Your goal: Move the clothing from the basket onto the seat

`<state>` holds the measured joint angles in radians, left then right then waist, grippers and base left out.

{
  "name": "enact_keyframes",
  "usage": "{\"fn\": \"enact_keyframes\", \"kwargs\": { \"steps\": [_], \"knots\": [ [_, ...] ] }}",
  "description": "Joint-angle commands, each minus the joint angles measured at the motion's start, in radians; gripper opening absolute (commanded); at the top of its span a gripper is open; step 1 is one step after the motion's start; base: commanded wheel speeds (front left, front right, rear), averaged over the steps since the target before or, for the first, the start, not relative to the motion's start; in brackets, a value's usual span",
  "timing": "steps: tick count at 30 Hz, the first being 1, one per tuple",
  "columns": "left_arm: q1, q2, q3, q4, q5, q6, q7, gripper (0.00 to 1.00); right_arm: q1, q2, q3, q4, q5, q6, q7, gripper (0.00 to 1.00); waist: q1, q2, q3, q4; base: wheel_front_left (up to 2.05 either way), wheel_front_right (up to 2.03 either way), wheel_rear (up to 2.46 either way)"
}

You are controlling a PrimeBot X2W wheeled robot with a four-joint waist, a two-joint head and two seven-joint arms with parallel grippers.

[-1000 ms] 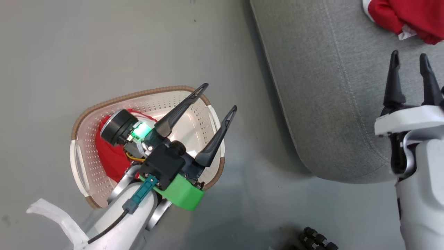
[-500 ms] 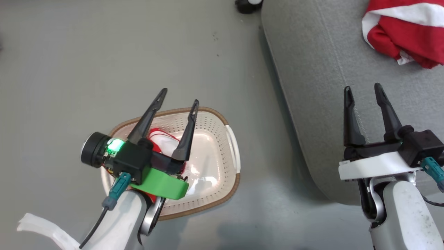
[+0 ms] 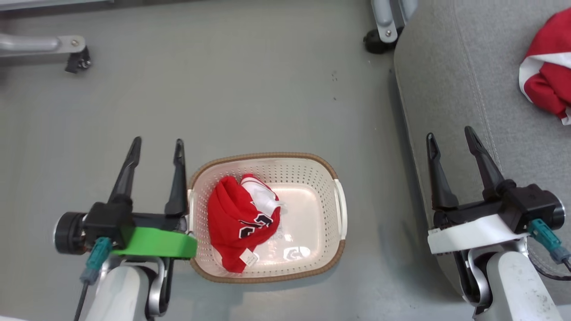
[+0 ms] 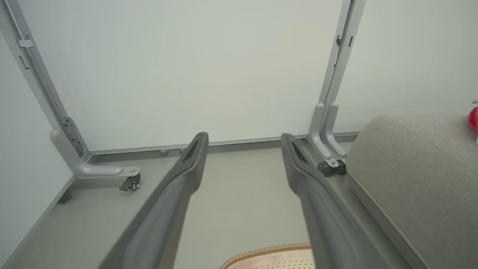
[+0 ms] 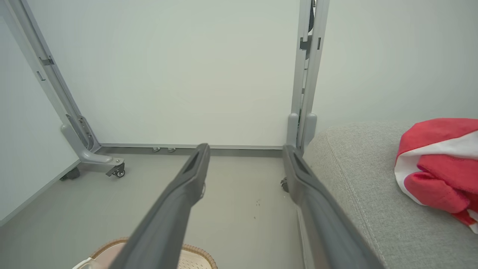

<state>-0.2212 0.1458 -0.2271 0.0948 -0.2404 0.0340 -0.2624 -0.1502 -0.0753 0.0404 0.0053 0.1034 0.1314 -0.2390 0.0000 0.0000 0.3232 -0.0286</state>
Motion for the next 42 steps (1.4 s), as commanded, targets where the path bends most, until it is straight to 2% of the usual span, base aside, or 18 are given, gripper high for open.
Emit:
{"fn": "enact_keyframes", "kwargs": {
  "steps": [1, 5, 15, 25, 42],
  "knots": [
    [0.023, -0.006, 0.023, -0.005, 0.011, -0.009, -0.003, 1.00, 0.021, 0.000, 0.002, -0.006, 0.003, -0.001, 0.005, 1.00, 0.0000, 0.0000, -0.042, 0.037, 0.00, 0.00, 0.00],
    [0.071, -0.021, 0.083, -0.006, 0.042, -0.036, -0.003, 1.00, 0.041, -0.002, 0.006, -0.011, 0.007, -0.001, 0.018, 1.00, 0.0000, 0.0000, -0.071, 0.040, 0.00, 0.00, 0.00],
    [0.164, -0.054, 0.151, 0.007, 0.093, -0.087, -0.003, 1.00, 0.122, 0.008, 0.015, -0.019, 0.034, -0.001, 0.042, 1.00, 0.0000, 0.0000, -0.148, 0.020, 0.00, 0.00, 0.00],
    [0.226, -0.075, 0.187, 0.030, 0.111, -0.111, -0.003, 1.00, 0.189, 0.015, 0.023, -0.042, 0.044, -0.001, 0.071, 1.00, 0.0000, 0.0000, -0.209, 0.014, 0.00, 0.00, 0.00],
    [0.240, -0.087, 0.204, 0.068, 0.133, -0.131, -0.003, 1.00, 0.208, 0.019, 0.030, -0.061, 0.042, -0.001, 0.096, 1.00, 0.0000, 0.0000, -0.228, 0.011, 0.00, 0.00, 0.00]
  ]
}}
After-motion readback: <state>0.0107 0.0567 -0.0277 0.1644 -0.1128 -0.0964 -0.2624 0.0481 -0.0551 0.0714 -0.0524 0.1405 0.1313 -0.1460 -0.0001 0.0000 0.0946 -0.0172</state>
